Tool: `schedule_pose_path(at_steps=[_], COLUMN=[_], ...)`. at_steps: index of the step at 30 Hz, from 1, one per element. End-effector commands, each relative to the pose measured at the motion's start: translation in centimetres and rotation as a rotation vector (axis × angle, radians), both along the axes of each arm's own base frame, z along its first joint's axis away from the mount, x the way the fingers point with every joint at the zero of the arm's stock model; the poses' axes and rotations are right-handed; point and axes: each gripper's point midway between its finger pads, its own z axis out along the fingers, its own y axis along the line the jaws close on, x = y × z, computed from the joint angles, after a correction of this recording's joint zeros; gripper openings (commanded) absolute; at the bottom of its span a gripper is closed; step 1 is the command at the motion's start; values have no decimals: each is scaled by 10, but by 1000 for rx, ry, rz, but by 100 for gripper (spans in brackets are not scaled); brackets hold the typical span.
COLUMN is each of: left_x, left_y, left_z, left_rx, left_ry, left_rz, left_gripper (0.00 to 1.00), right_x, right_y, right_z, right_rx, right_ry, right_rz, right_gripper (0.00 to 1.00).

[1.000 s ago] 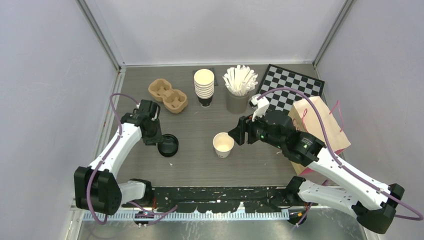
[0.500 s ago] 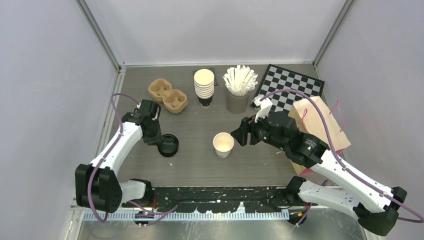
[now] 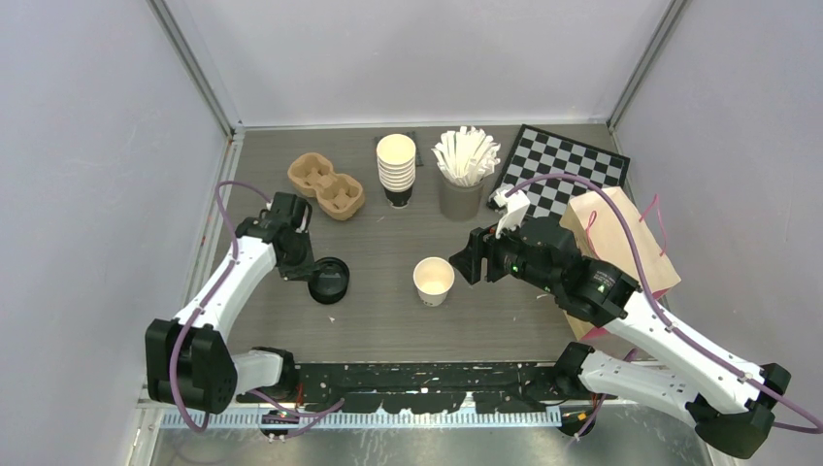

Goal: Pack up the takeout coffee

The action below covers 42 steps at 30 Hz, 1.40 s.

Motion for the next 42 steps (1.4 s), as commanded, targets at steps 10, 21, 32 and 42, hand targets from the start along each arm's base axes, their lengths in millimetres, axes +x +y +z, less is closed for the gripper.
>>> schedule_pose_path(at_steps=[10, 21, 32, 42], left_x=[10, 8, 7, 5], left_y=[-14, -22, -23, -23], left_z=[24, 39, 47, 45], left_rx=[-81, -129, -147, -146], left_ry=[-90, -145, -189, -179], left_rz=[-44, -64, -61, -57], left_gripper=[0, 0, 0, 0], right_x=[9, 42, 48, 56], right_y=[17, 78, 124, 194], right_z=[15, 18, 1, -41], right_rx=[85, 215, 220, 191], right_ry=[0, 80, 142, 234], right_rz=[-7, -11, 61, 106], right_gripper=[66, 63, 65, 48])
